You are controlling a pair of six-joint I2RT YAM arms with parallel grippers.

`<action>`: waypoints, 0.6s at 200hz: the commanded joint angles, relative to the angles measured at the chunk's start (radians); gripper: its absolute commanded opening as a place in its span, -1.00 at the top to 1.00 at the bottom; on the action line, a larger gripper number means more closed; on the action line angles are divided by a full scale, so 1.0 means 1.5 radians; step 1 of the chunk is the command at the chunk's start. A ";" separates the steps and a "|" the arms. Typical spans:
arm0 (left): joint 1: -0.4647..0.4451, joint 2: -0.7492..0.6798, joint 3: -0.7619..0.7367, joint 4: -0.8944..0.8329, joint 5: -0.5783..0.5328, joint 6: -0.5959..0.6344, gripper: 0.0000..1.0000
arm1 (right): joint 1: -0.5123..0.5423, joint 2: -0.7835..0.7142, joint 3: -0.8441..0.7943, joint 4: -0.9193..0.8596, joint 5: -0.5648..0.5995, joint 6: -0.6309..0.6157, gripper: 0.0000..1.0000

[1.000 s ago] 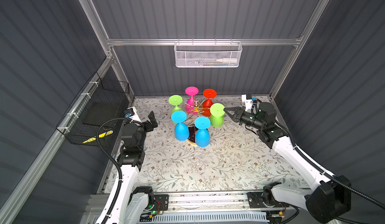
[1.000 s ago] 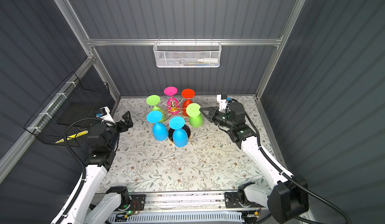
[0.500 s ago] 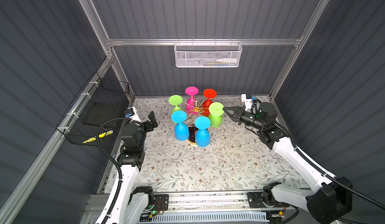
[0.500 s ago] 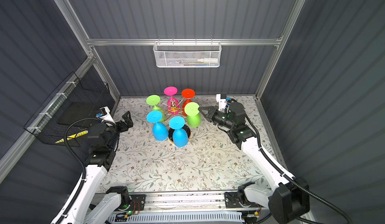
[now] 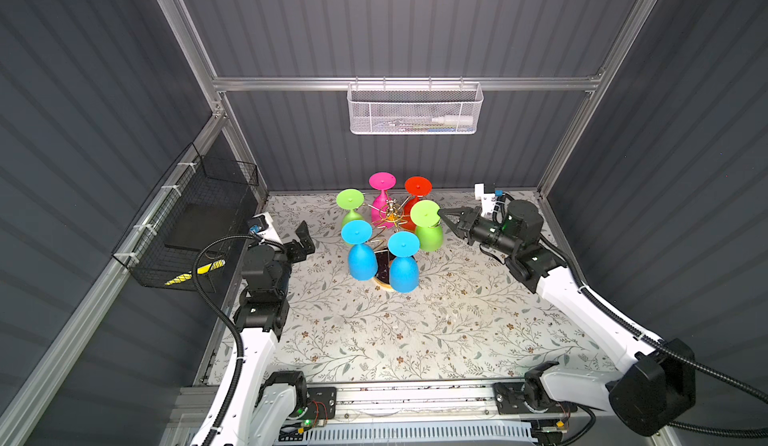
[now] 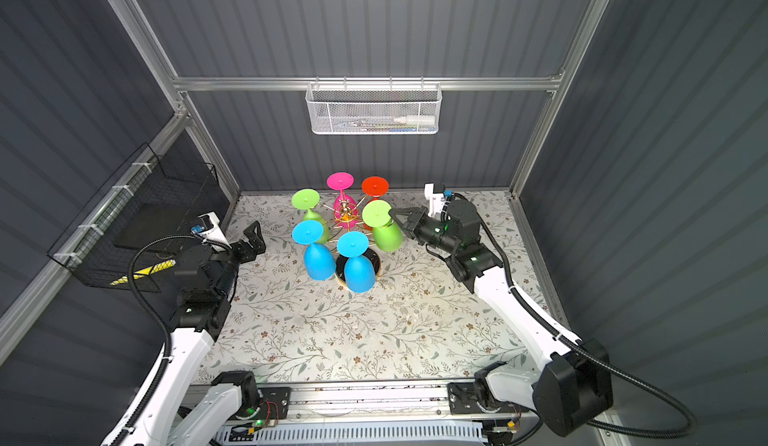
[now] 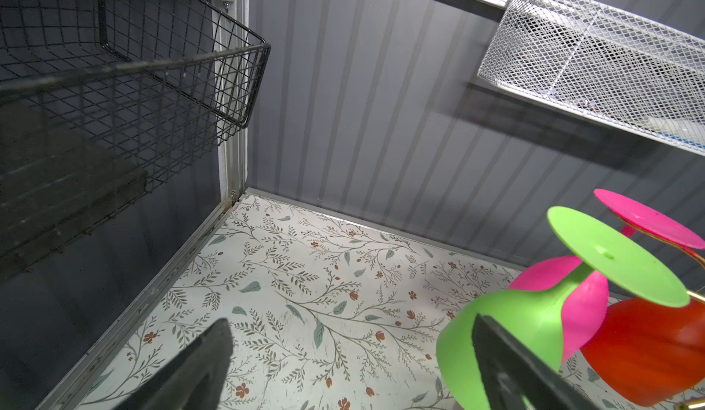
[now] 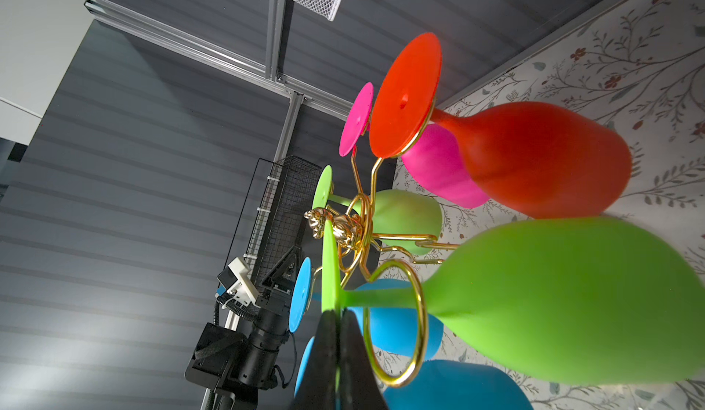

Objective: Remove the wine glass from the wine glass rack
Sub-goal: 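Close the right gripper on the lime green glass base and hold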

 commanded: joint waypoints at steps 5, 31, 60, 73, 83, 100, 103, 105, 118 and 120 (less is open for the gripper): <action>-0.001 -0.003 -0.003 -0.002 0.010 -0.005 -0.99 | 0.012 0.007 0.023 0.036 0.004 0.003 1.00; -0.001 -0.003 -0.003 -0.001 0.010 -0.005 -0.99 | 0.020 0.013 0.023 0.043 0.004 0.007 1.00; -0.001 -0.004 -0.003 -0.001 0.012 -0.007 -0.99 | 0.026 0.010 0.024 0.039 0.003 0.007 1.00; -0.001 -0.003 -0.003 -0.001 0.011 -0.007 -0.99 | 0.029 0.008 0.022 0.032 0.003 0.003 1.00; -0.002 -0.004 -0.004 -0.001 0.012 -0.006 -0.99 | 0.030 0.004 0.019 0.027 0.003 0.002 1.00; -0.001 -0.003 -0.003 -0.001 0.012 -0.007 -0.99 | 0.031 -0.004 0.011 0.017 0.003 -0.002 1.00; -0.001 -0.003 -0.004 -0.001 0.011 -0.007 -1.00 | 0.031 -0.006 0.010 0.015 0.003 -0.003 1.00; -0.001 -0.003 -0.003 -0.001 0.012 -0.007 -0.99 | 0.031 -0.007 0.009 0.013 0.003 -0.004 1.00; -0.001 -0.004 -0.003 -0.001 0.013 -0.008 -1.00 | 0.030 -0.014 0.005 0.004 0.006 -0.008 1.00; -0.001 -0.004 -0.004 -0.001 0.012 -0.008 -1.00 | 0.030 -0.015 0.005 0.003 0.007 -0.008 1.00</action>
